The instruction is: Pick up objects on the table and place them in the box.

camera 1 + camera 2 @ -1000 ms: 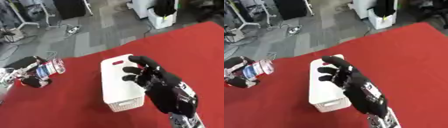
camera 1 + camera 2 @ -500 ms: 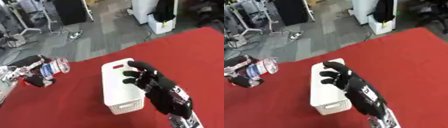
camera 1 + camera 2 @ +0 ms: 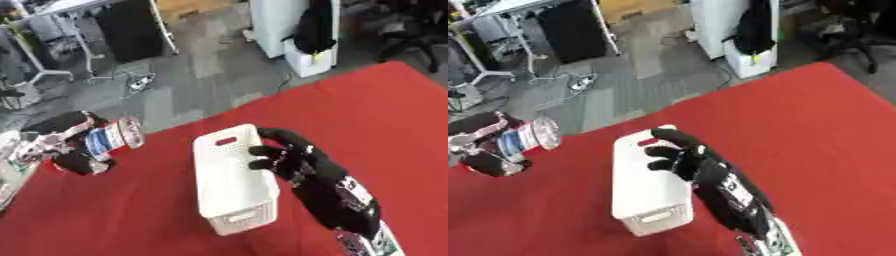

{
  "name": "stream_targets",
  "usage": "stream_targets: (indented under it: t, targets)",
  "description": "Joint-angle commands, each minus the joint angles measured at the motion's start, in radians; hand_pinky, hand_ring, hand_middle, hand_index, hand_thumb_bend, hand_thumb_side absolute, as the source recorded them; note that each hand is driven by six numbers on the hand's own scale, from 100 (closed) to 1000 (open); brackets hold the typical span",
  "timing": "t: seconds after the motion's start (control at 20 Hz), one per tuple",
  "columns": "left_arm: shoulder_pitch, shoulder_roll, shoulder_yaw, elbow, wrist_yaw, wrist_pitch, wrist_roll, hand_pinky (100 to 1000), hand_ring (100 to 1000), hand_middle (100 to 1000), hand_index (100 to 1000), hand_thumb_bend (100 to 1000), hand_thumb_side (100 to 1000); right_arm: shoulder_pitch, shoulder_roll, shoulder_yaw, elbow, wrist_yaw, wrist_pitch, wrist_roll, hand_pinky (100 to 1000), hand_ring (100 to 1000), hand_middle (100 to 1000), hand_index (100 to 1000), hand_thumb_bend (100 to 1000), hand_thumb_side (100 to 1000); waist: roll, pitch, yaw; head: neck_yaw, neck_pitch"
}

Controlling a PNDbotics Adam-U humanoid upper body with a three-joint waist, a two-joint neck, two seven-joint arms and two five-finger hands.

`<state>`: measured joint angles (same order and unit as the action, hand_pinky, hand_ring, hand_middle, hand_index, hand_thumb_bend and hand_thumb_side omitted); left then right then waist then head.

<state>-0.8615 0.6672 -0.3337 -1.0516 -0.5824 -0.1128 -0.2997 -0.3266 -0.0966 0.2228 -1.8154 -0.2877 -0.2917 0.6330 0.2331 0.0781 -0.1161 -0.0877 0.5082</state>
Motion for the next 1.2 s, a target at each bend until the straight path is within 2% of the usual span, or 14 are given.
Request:
stream_targets:
  t: [0.05,0.1,0.15,0.75,1.2]
  targets:
    - [-0.033,0.020,0.003,-0.010,-0.008,-0.008,-0.007,100,224,281,460,216,126,-0.001,0.002,-0.005,-0.006,0.008,-0.004,-0.001,874,921,984,1000,133,1000,-0.007,-0.020,-0.005,-0.002,-0.010]
    - [-0.035,0.016,0.000,-0.009,-0.010,-0.011,-0.009,100,226,283,462,243,135,0.001,0.003,-0.005,-0.005,0.009,-0.003,0.000,875,923,985,1000,132,1000,-0.007,-0.022,-0.010,-0.003,-0.011]
    - [-0.035,0.013,-0.001,-0.008,-0.012,-0.013,-0.011,100,226,282,461,218,128,0.003,0.003,-0.005,-0.005,0.010,-0.002,0.001,876,924,986,1000,132,1000,-0.007,-0.022,-0.013,-0.004,-0.012]
    - [-0.047,-0.010,-0.014,0.003,-0.029,-0.035,-0.018,100,225,278,460,226,128,0.026,0.010,-0.009,-0.013,0.005,0.025,0.014,884,931,992,1000,125,1000,-0.007,-0.035,-0.067,-0.003,-0.019]
    - [-0.056,-0.009,-0.014,0.017,-0.054,-0.052,-0.019,100,229,281,464,249,126,0.053,0.010,-0.015,-0.020,0.003,0.056,0.018,891,939,997,1000,121,1000,-0.007,-0.049,-0.088,0.021,-0.023]
